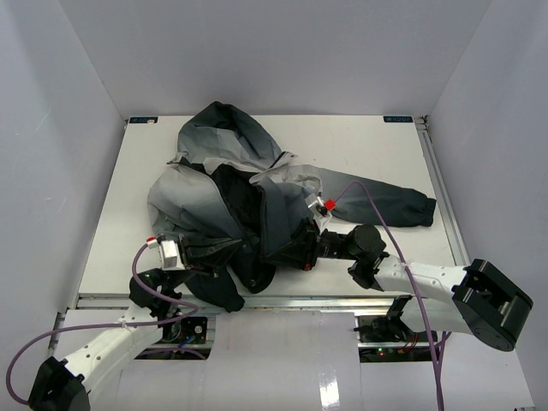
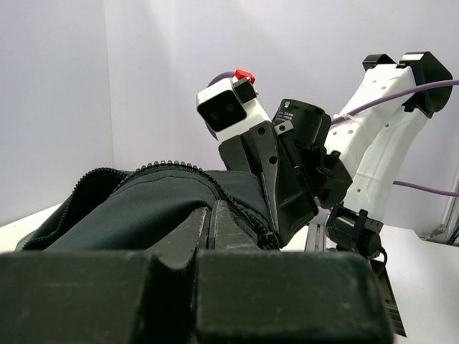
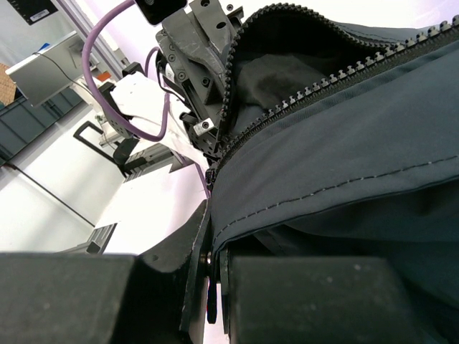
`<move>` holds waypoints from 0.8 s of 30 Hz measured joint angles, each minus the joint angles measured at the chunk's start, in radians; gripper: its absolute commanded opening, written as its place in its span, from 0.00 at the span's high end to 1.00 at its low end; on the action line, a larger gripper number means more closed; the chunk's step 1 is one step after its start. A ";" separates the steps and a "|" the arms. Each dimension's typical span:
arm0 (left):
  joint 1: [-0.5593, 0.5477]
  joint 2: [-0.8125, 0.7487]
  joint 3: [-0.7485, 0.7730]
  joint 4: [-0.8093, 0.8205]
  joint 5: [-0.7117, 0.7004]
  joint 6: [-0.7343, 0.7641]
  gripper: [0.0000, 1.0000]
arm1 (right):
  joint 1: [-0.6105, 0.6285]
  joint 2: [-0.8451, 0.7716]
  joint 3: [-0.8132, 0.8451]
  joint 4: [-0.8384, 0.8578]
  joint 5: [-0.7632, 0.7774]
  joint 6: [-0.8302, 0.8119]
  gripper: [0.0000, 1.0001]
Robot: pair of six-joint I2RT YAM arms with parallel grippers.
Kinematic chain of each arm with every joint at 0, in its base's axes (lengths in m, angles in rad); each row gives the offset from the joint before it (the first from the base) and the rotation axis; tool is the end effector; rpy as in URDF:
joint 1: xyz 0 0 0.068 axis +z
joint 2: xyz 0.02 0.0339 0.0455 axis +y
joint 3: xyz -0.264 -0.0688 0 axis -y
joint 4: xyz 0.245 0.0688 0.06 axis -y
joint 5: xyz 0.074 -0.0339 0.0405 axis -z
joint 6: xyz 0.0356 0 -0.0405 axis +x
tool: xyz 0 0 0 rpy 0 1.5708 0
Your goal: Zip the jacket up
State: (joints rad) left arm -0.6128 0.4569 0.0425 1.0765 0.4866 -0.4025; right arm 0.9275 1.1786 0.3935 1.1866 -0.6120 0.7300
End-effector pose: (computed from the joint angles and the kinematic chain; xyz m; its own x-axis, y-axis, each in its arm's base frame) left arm 0.0842 -0.0796 0.2511 0.1454 -0.5255 -0.8383 0.9424 0.3316 -0.0444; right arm 0.1214 0.1961 0.2670 -0.4736 0.2782 -0.8356 -0.8807 -0.1580 0.4465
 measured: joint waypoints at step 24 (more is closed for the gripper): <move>0.000 0.046 0.000 0.065 0.004 -0.016 1.00 | 0.003 0.026 0.003 0.045 0.012 0.004 0.92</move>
State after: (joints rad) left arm -0.6130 0.5030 0.0422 1.1419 0.4902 -0.4185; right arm 0.9310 1.2041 0.3965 1.2315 -0.6002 0.7344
